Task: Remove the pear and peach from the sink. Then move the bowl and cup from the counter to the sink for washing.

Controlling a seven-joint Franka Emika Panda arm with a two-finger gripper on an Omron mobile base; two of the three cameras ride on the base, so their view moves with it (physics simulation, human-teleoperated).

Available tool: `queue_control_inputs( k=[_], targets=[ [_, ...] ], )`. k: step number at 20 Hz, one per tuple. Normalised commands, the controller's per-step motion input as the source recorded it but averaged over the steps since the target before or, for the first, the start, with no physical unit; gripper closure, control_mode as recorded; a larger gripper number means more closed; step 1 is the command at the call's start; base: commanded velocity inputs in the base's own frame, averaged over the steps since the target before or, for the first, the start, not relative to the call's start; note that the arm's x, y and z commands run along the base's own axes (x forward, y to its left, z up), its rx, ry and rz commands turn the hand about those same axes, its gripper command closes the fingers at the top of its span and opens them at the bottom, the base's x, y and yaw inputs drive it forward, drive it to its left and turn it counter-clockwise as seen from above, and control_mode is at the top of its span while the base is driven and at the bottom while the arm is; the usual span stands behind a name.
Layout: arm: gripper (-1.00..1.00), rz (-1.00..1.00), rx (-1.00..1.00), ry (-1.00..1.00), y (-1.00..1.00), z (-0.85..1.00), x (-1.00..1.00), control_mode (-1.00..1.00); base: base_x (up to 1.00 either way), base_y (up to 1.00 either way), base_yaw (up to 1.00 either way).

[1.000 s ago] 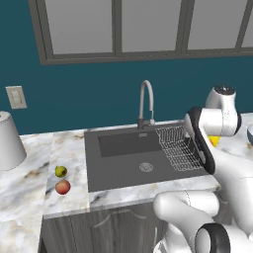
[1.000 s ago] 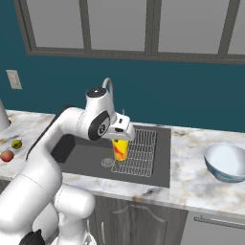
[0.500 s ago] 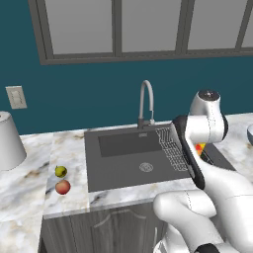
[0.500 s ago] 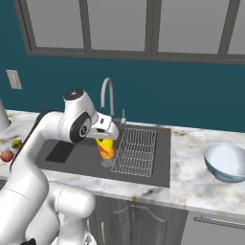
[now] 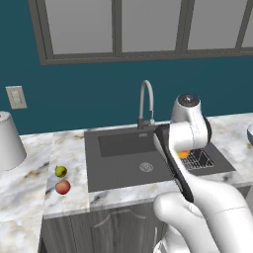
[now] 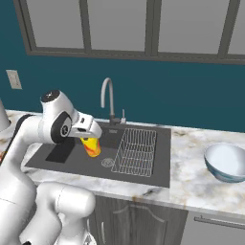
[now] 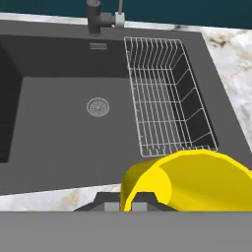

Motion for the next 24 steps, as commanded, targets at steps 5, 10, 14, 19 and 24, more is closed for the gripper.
queue_control_inputs(
  k=[5, 10, 14, 19, 24],
  targets=[
    [1.0, 0.0, -0.01, -0.01, 0.44, 0.08, 0.0, -1.0, 0.0, 0.0, 0.0],
    [1.0, 0.0, -0.01, 0.0, 0.47, 0.03, 0.0, -1.0, 0.0, 0.0, 0.0],
    [1.0, 0.0, 0.0, 0.0, 0.45, 0.02, 0.0, -1.0, 0.0, 0.0, 0.0],
    [1.0, 0.0, 0.0, 0.0, 0.35, 0.01, 0.08, -1.0, 0.0, 0.0, 0.0],
    [1.0, 0.03, 0.0, 0.0, 0.25, 0.0, 0.24, -1.0, 0.0, 0.0, 0.0]
  ],
)
